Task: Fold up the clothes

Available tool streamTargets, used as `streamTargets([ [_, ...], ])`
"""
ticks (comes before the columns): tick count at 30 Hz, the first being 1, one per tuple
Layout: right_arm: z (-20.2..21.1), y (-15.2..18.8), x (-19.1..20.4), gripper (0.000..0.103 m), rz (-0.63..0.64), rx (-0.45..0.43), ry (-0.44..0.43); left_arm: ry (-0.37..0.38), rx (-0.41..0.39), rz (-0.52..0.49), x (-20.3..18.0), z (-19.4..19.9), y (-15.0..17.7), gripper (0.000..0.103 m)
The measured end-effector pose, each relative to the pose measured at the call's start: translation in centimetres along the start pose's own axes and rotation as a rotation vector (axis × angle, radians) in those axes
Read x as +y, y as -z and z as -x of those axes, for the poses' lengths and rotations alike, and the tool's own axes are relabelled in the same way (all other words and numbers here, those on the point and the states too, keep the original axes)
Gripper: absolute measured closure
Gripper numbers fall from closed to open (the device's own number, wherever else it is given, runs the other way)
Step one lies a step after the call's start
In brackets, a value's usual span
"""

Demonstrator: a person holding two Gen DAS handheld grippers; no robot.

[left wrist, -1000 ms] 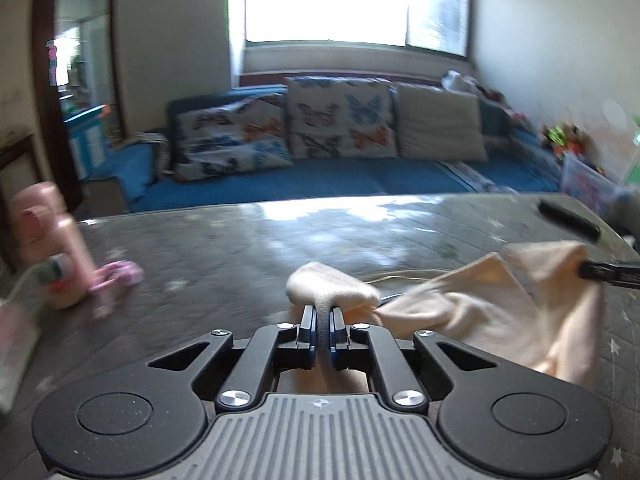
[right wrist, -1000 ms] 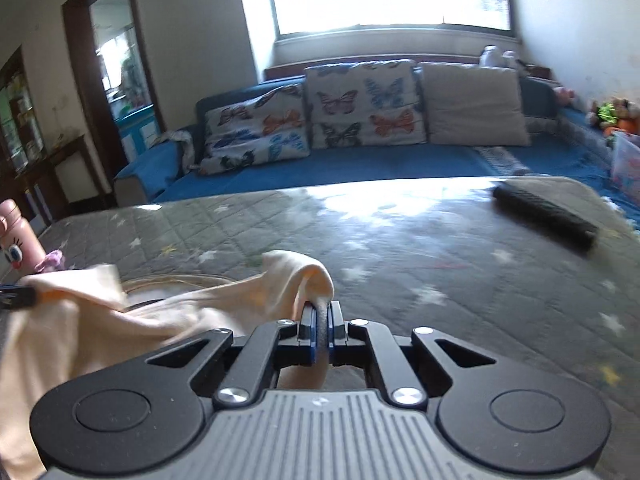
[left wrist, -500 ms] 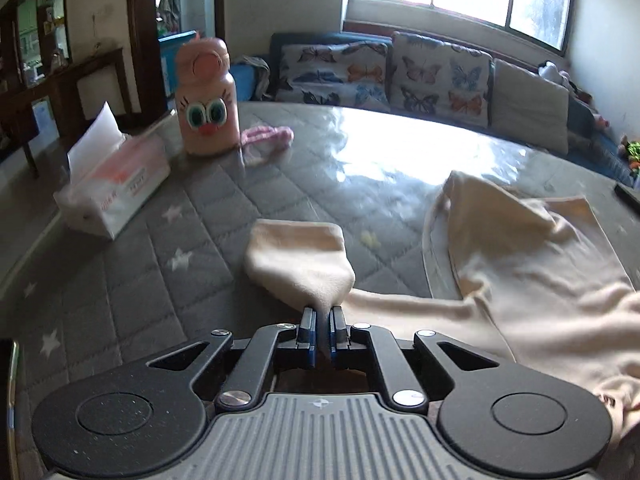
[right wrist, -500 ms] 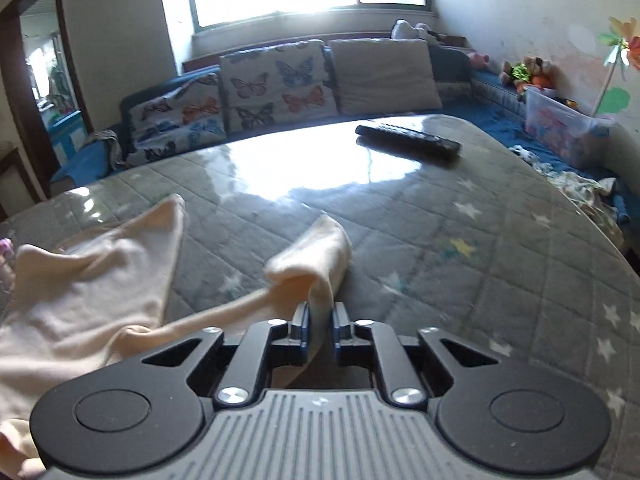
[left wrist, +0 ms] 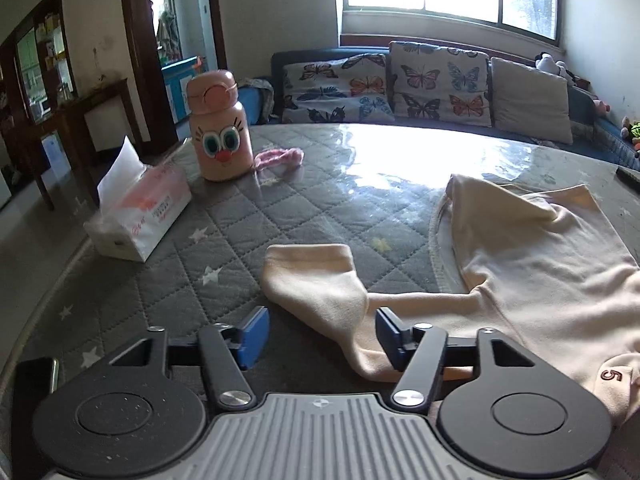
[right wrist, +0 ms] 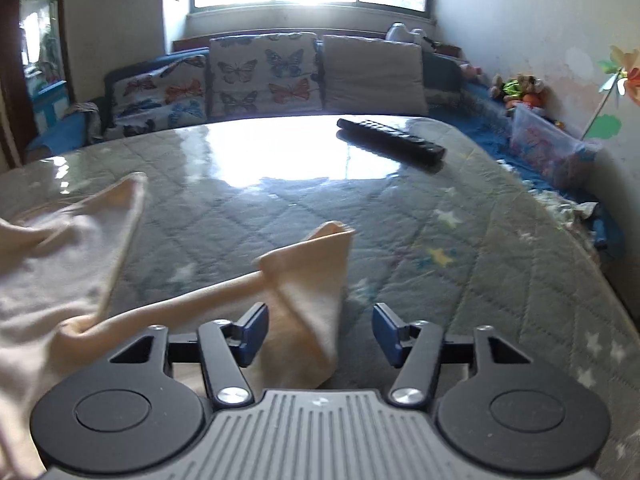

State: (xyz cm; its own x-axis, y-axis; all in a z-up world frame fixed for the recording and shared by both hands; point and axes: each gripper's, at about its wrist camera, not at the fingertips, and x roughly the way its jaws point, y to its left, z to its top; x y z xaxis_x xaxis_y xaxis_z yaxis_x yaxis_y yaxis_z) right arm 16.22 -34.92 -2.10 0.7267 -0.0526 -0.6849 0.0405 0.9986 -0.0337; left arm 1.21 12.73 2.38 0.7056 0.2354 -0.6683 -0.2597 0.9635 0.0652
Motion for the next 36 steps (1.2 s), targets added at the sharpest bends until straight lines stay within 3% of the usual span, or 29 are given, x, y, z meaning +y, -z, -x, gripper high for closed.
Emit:
streamTargets([
  [6,-0.3,-0.7,-2.5,0.037,-0.002,-0.003,0.108,0.081,-0.041,-0.093,-2.5,1.2,0.0,0.028],
  [11,1.6,-0.3,-2.7,0.034,0.032,-0.002,0.095,0.201,-0.050,-0.185,-5.6,2.5,0.7,0.028],
  [14,3.5,-0.1,-1.6,0.033,0.054,-0.008,0.023,0.290,-0.062,-0.255,-7.7,3.7,1.3,0.028],
  [18,6.4,0.1,1.2,0.031,0.114,-0.016,-0.140,0.375,-0.076,-0.347,-10.4,5.0,2.6,0.026],
  [26,11.8,2.0,8.9,0.029,0.336,-0.017,-0.498,0.457,-0.092,-0.462,-13.1,6.0,4.9,0.029],
  [32,13.6,3.9,13.4,0.029,0.552,0.020,-0.582,0.487,-0.080,-0.504,-13.6,5.7,5.7,0.045],
  [36,14.6,3.6,14.0,0.029,0.603,0.023,-0.581,0.496,-0.076,-0.508,-13.5,5.7,6.0,0.052],
])
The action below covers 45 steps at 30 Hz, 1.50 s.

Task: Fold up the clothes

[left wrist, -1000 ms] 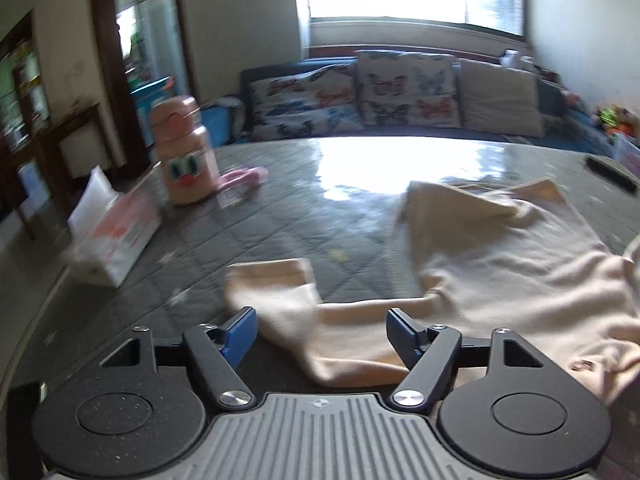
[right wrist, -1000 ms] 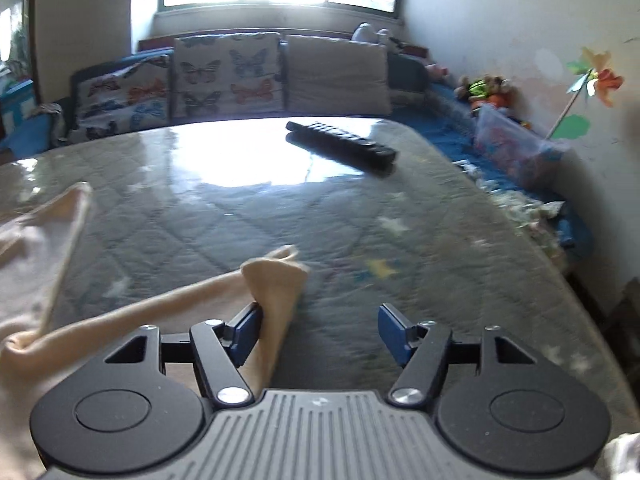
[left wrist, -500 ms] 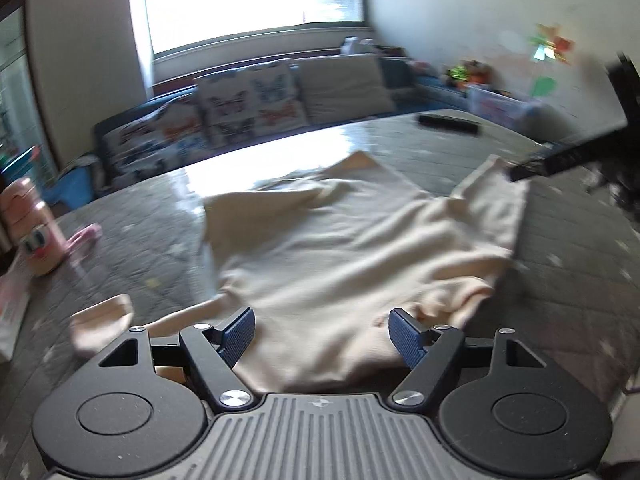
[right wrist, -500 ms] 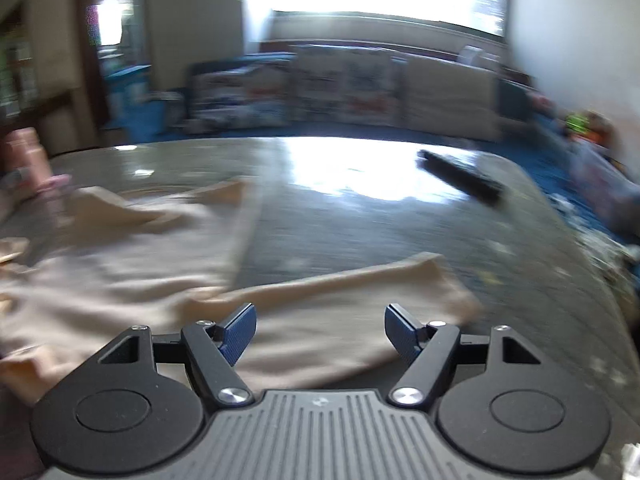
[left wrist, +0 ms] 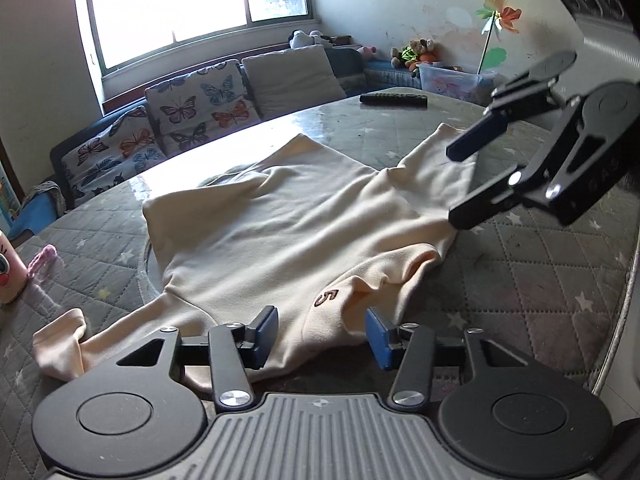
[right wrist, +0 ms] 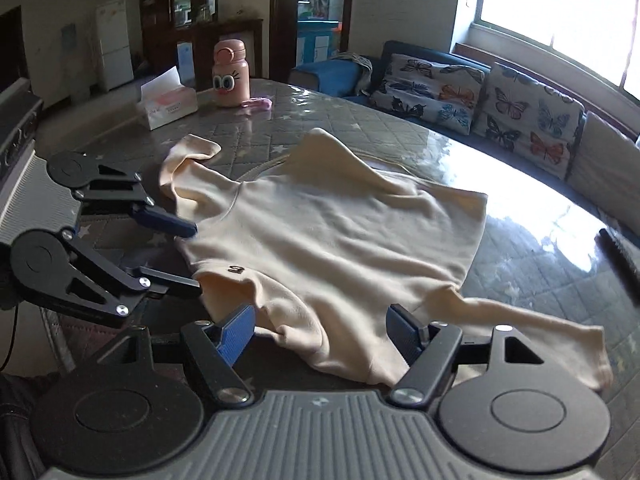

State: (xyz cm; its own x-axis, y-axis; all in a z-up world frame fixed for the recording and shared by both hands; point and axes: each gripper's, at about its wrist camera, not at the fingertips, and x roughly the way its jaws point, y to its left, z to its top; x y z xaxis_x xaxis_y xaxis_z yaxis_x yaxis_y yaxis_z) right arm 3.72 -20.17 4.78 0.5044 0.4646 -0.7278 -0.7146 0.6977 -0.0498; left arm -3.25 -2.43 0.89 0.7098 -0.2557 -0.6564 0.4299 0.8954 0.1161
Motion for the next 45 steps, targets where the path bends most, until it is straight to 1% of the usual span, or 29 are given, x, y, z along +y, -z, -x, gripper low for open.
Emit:
streamTargets([
  [1,0.3,-0.1,0.1,0.029,0.009,0.007,0.001,0.003,-0.002,0.001,0.0,0.0,0.1,0.052],
  [4,0.8,0.0,0.7,0.030,0.031,0.036,0.002,0.013,-0.004,0.005,0.0,-0.1,0.2,0.056],
  [6,0.5,0.3,1.1,0.032,0.042,0.054,0.003,0.019,-0.002,0.009,0.0,-0.4,0.3,0.063],
  [7,0.3,0.6,1.4,0.035,0.045,0.063,0.001,0.019,0.000,0.011,0.0,-0.5,0.3,0.064],
  [10,-1.5,1.6,2.8,0.040,0.082,0.088,0.006,0.025,0.002,0.013,0.0,-0.7,0.3,0.071],
  [12,-2.4,2.0,3.5,0.043,0.119,0.096,0.018,0.034,-0.005,0.006,0.0,-0.7,0.2,0.080],
  [13,-2.7,2.1,3.8,0.045,0.138,0.094,0.023,0.039,-0.010,0.001,0.0,-0.7,0.2,0.083],
  [15,-3.3,2.2,4.5,0.047,0.190,0.077,0.049,0.048,-0.013,-0.002,0.0,-0.8,0.2,0.092],
  [16,-3.5,2.2,4.7,0.050,0.210,0.069,0.060,0.053,-0.012,-0.002,0.0,-0.8,0.2,0.093],
  [18,-3.9,2.2,4.8,0.063,0.212,0.066,0.052,0.059,-0.011,-0.004,-0.1,-0.9,0.2,0.096],
  [19,-4.0,2.2,4.8,0.078,0.205,0.064,0.040,0.064,-0.010,-0.004,-0.1,-0.8,0.3,0.096],
  [20,-4.0,2.3,4.8,0.085,0.202,0.060,0.036,0.069,-0.010,-0.003,-0.1,-0.7,0.3,0.097],
  [21,-3.9,2.3,4.9,0.088,0.200,0.055,0.031,0.076,-0.009,-0.001,-0.1,-0.5,0.3,0.097],
  [22,-3.8,2.4,4.9,0.096,0.197,0.051,0.026,0.085,-0.009,-0.002,-0.1,-0.3,0.4,0.097],
  [25,-2.8,2.5,5.1,0.098,0.205,0.041,0.003,0.107,-0.001,-0.012,-0.3,0.7,0.6,0.097],
  [28,-1.5,2.8,5.6,0.099,0.220,0.040,-0.027,0.135,0.013,-0.023,-0.5,1.5,0.9,0.097],
  [33,-0.8,4.1,6.6,0.098,0.211,0.093,-0.111,0.190,0.071,-0.021,-0.8,2.0,1.5,0.096],
  [35,-0.4,3.7,6.1,0.096,0.189,0.098,-0.136,0.189,0.060,0.002,0.1,2.3,0.8,0.093],
  [37,0.0,3.4,5.6,0.091,0.166,0.102,-0.161,0.186,0.048,0.025,1.0,2.6,0.1,0.093],
  [38,0.2,3.1,5.2,0.091,0.152,0.100,-0.167,0.177,0.033,0.034,1.5,2.7,-0.4,0.091],
  [39,0.4,2.6,4.5,0.091,0.134,0.090,-0.164,0.157,0.020,0.042,2.1,2.7,-1.0,0.083],
  [40,0.6,2.1,3.8,0.089,0.113,0.080,-0.156,0.135,0.008,0.051,2.8,2.6,-1.6,0.077],
  [41,0.5,1.6,3.1,0.088,0.092,0.074,-0.147,0.105,0.000,0.063,3.5,2.2,-2.2,0.067],
  [42,0.5,1.2,2.4,0.088,0.072,0.069,-0.136,0.074,-0.008,0.075,4.2,1.8,-2.8,0.063],
  [45,-0.6,0.0,-0.9,0.087,-0.022,0.049,-0.065,-0.021,-0.008,0.130,7.0,-0.3,-4.5,0.061],
])
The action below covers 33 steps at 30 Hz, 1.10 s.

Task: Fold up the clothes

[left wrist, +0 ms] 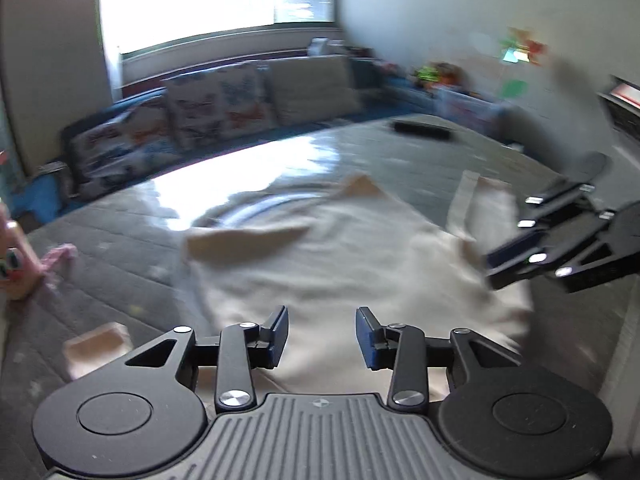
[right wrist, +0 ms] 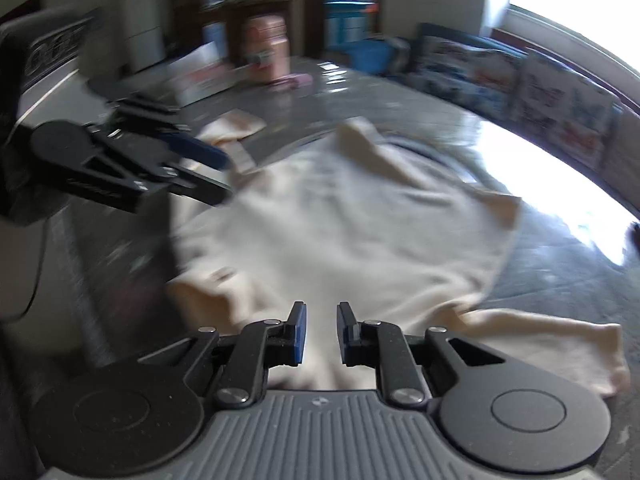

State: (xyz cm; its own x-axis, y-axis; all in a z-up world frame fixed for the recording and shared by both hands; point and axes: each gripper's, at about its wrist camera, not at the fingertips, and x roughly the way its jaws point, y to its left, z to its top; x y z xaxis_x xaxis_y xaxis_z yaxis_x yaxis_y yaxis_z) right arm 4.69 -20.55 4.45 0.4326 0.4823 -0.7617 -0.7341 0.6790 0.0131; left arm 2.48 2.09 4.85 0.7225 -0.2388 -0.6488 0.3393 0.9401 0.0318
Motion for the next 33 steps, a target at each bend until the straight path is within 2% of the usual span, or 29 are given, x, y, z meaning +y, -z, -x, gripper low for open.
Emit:
streamTargets([
  [4,-1.9,-1.3,-4.6,0.083,-0.103,-0.024,0.085,-0.123,0.018,0.090,3.7,-3.7,-2.2,0.060],
  [8,-4.7,-2.4,-9.3,0.075,-0.227,-0.043,0.139,-0.177,0.027,0.152,6.8,-6.8,-3.9,0.057],
  [12,-7.2,-3.3,-13.3,0.073,-0.337,-0.074,0.167,-0.213,0.032,0.194,9.2,-9.8,-5.2,0.051],
  [18,-11.2,-4.5,-18.0,0.068,-0.477,-0.119,0.184,-0.211,0.052,0.237,11.2,-13.1,-6.2,0.049],
  [25,-13.6,-5.2,-19.6,0.069,-0.491,-0.125,0.175,-0.174,0.068,0.272,12.1,-15.1,-6.4,0.051],
  [26,-13.7,-5.3,-19.6,0.071,-0.489,-0.126,0.172,-0.160,0.069,0.278,12.2,-15.3,-6.3,0.056],
  [27,-13.7,-5.4,-19.6,0.079,-0.488,-0.126,0.171,-0.145,0.069,0.280,12.2,-15.4,-6.3,0.068],
  [28,-13.7,-5.4,-19.5,0.091,-0.485,-0.126,0.172,-0.135,0.071,0.278,12.2,-15.5,-6.3,0.075],
  [29,-13.7,-5.5,-19.4,0.094,-0.481,-0.126,0.175,-0.133,0.073,0.276,12.1,-15.6,-6.2,0.089],
  [30,-13.7,-5.5,-19.2,0.095,-0.476,-0.126,0.179,-0.131,0.071,0.271,12.0,-15.5,-6.2,0.098],
  [33,-12.9,-5.6,-18.7,0.098,-0.460,-0.156,0.202,-0.140,0.023,0.254,11.7,-14.7,-6.4,0.100],
])
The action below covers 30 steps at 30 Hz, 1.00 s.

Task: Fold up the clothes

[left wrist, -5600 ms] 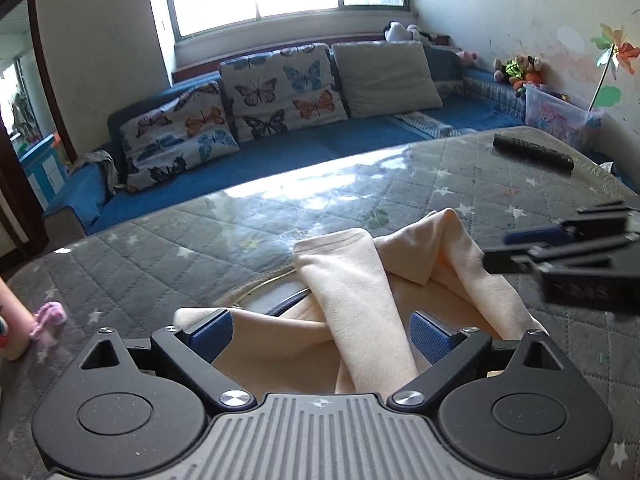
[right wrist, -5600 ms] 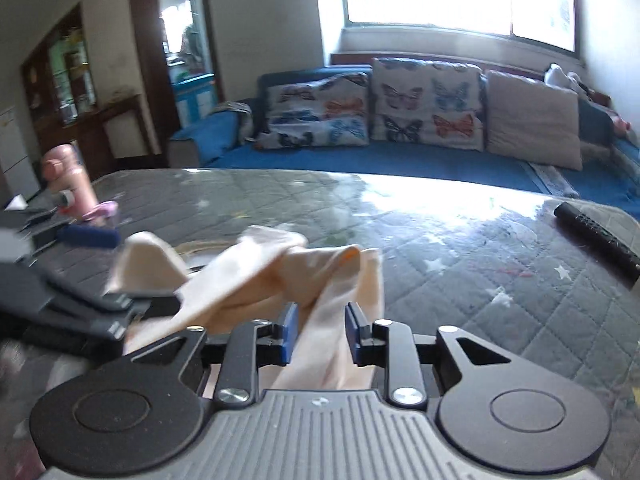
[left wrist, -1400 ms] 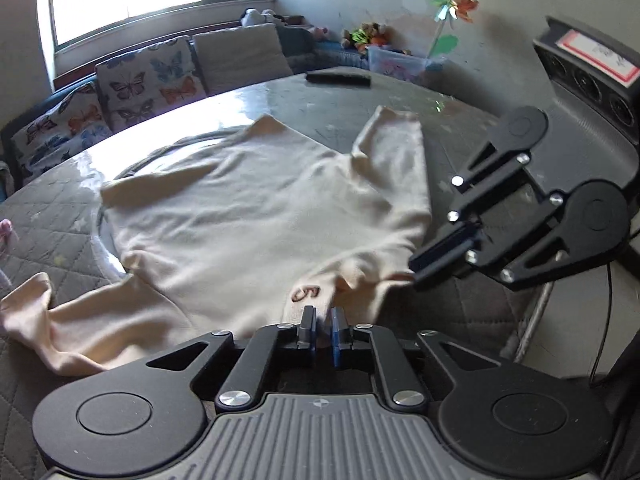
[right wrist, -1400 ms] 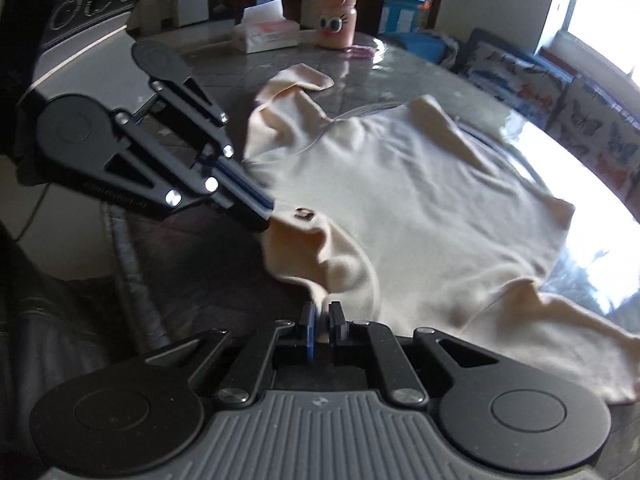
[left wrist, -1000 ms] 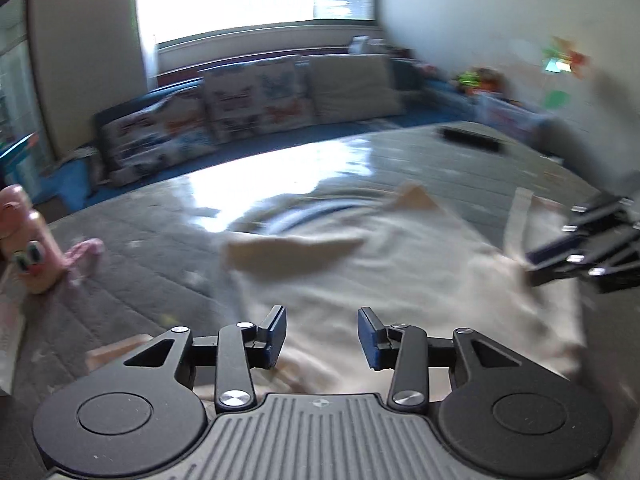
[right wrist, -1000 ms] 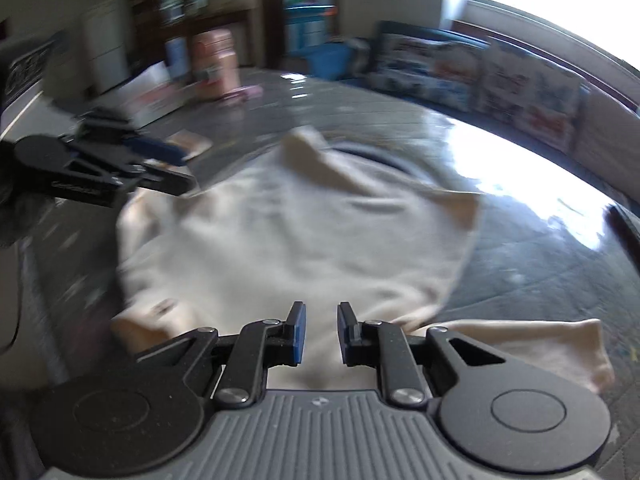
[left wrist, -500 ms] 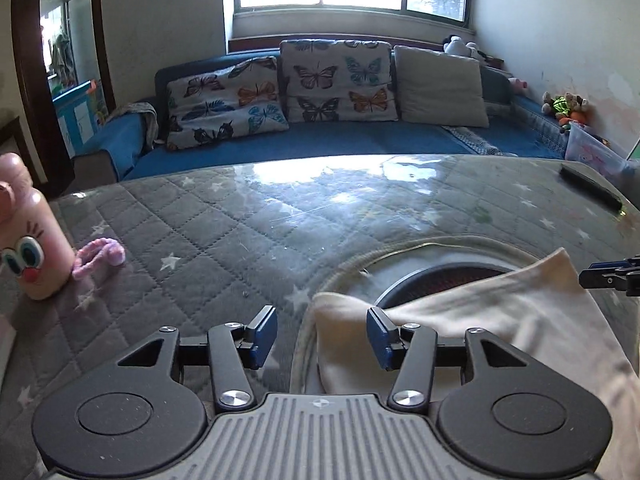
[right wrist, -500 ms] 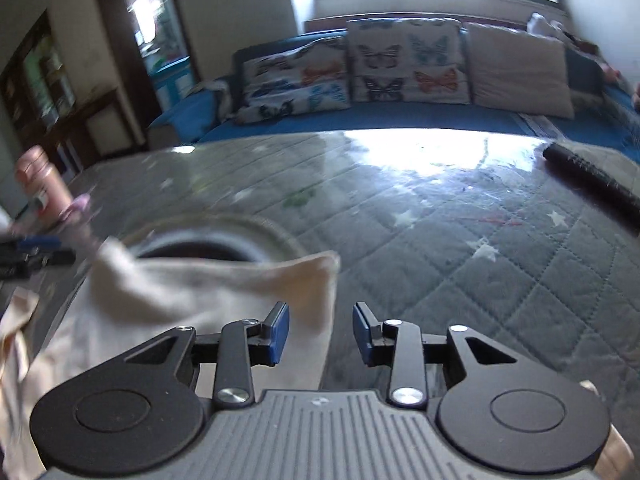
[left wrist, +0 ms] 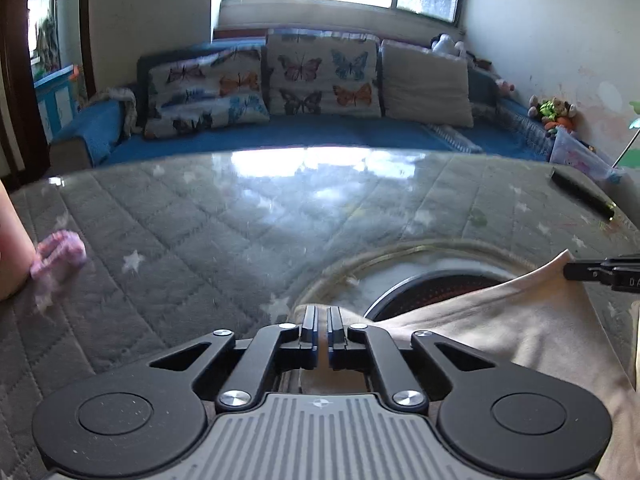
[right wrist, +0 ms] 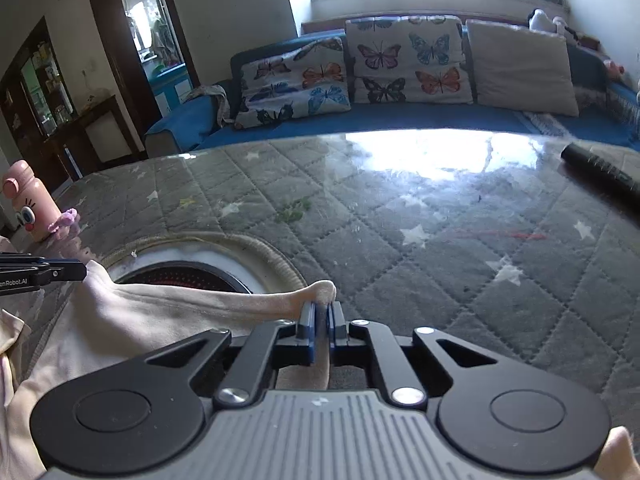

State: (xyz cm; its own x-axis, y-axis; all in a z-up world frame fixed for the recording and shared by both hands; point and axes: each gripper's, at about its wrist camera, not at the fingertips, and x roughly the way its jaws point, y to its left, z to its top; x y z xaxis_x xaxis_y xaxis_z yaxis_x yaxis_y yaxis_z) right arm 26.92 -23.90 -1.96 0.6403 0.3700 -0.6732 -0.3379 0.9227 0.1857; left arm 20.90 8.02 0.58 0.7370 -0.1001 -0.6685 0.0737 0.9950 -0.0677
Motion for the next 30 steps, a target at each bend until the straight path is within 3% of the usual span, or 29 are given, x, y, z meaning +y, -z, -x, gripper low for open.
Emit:
streamTargets([
  [4,1.6,-0.4,0.5,0.098,0.014,-0.076,0.036,-0.017,-0.070,-0.002,0.2,0.7,-0.5,0.100],
  [10,-0.3,0.3,0.1,0.098,0.005,-0.032,0.077,0.002,-0.019,0.025,0.5,-0.6,-0.2,0.098],
  [14,-0.8,0.8,-0.3,0.097,-0.011,-0.020,0.081,0.030,-0.028,0.032,0.6,-0.2,0.0,0.077],
  [17,-0.8,0.7,-0.3,0.096,-0.006,-0.017,0.080,0.044,-0.024,0.048,0.6,-0.4,0.1,0.075],
  [20,-0.8,0.7,-0.4,0.096,-0.002,-0.016,0.078,0.049,-0.004,0.042,0.3,-1.2,0.3,0.079],
  [21,-0.8,0.7,-0.4,0.096,-0.001,-0.016,0.079,0.049,0.003,0.038,0.1,-1.4,0.3,0.094],
  [22,-0.8,0.7,-0.4,0.096,0.000,-0.016,0.079,0.052,0.006,0.037,0.1,-1.5,0.4,0.100],
  [28,1.1,0.3,0.0,0.100,0.010,-0.116,0.114,-0.006,-0.115,0.031,0.2,0.7,0.2,0.103],
  [30,1.4,0.0,-0.2,0.100,0.001,-0.134,0.121,0.000,-0.105,0.044,0.6,0.5,0.0,0.103],
])
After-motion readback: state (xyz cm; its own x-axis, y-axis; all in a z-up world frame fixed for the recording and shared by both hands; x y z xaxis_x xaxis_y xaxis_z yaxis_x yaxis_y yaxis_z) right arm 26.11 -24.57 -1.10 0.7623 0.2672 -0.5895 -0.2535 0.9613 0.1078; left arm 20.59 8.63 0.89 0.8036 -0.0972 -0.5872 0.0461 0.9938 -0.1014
